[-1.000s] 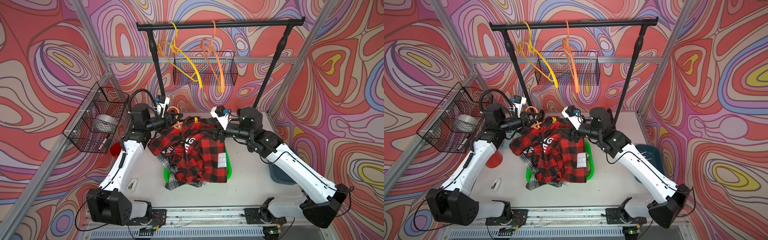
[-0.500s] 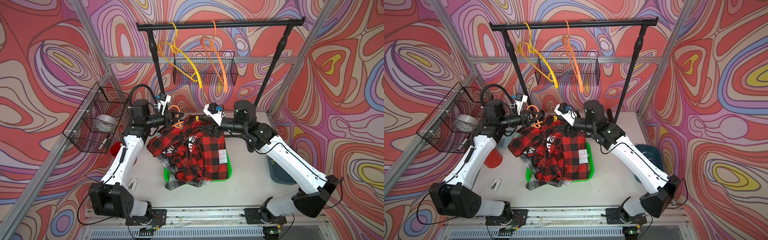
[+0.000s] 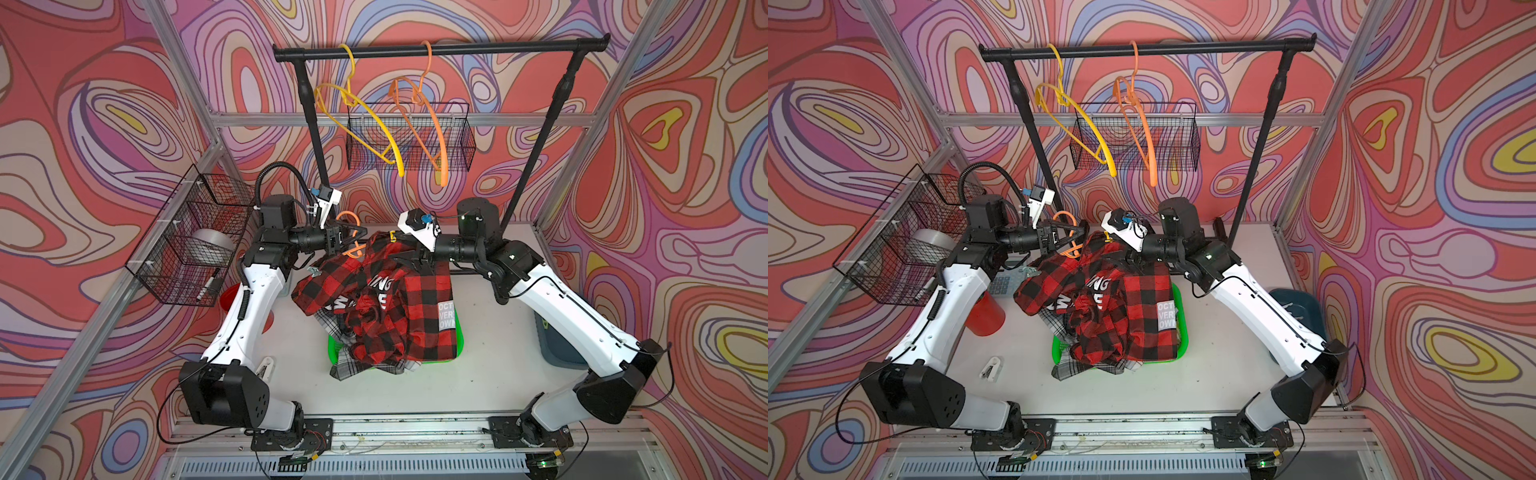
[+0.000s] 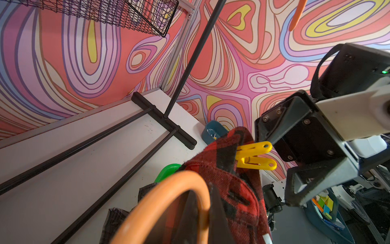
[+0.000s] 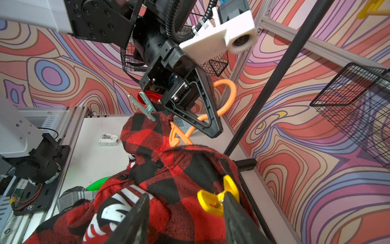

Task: Remove the clothespins securing long-sleeve shirts to the hanger
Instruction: Remove the clamp from the hanger.

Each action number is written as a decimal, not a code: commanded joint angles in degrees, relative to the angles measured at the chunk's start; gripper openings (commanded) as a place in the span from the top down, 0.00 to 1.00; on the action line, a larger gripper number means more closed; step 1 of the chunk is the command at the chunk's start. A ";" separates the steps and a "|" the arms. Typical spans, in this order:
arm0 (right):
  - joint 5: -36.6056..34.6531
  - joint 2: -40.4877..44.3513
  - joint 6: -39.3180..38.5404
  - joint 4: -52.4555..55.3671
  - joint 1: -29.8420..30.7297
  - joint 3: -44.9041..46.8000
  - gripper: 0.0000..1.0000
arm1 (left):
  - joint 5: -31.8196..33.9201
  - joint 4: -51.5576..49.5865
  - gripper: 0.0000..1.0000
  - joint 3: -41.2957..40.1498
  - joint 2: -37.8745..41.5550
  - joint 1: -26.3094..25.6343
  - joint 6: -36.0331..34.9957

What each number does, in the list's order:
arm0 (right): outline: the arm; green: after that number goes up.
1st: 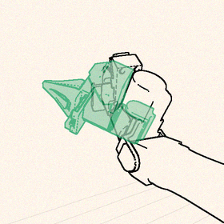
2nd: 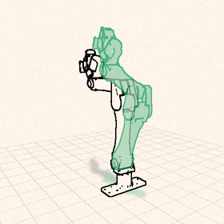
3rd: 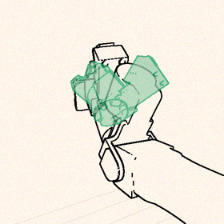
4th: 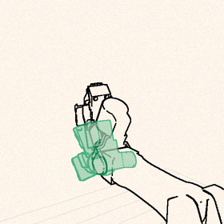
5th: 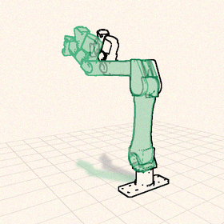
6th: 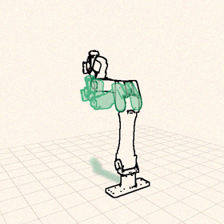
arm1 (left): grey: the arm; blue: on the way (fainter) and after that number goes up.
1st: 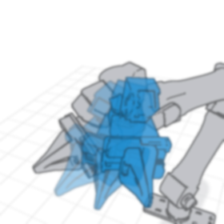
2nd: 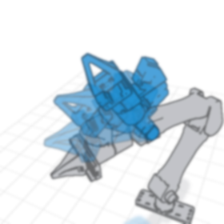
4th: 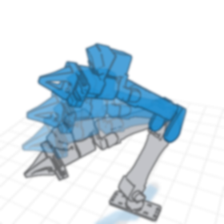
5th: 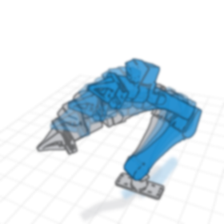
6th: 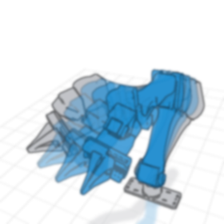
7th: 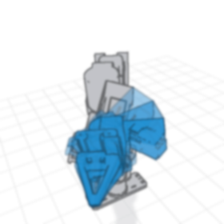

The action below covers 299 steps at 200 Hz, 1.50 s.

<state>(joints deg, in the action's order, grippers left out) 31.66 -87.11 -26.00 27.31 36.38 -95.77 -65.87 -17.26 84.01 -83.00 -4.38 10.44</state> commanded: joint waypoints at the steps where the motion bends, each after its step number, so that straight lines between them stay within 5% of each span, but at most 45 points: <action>1: -0.10 0.15 -0.82 -0.18 -0.86 -1.14 0.43 | -3.95 -3.20 1.00 1.82 -0.41 0.51 -2.44; 158: 6.18 -4.33 -0.20 0.27 -1.66 -4.95 0.47 | -6.13 -3.44 1.00 2.21 -1.50 1.13 -1.74; 252: 6.92 -5.87 0.20 1.55 -1.66 -6.55 0.93 | -6.03 -3.57 1.00 2.21 -1.70 1.13 -1.82; 299: 3.67 -6.06 2.69 3.99 -1.66 -9.75 1.00 | -4.40 -4.27 1.00 1.95 -1.59 1.13 -2.48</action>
<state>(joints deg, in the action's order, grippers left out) 36.88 -92.40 -25.54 28.53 34.68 -101.91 -70.41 -20.95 84.38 -84.53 -3.64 9.15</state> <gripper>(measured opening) 0.134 0.048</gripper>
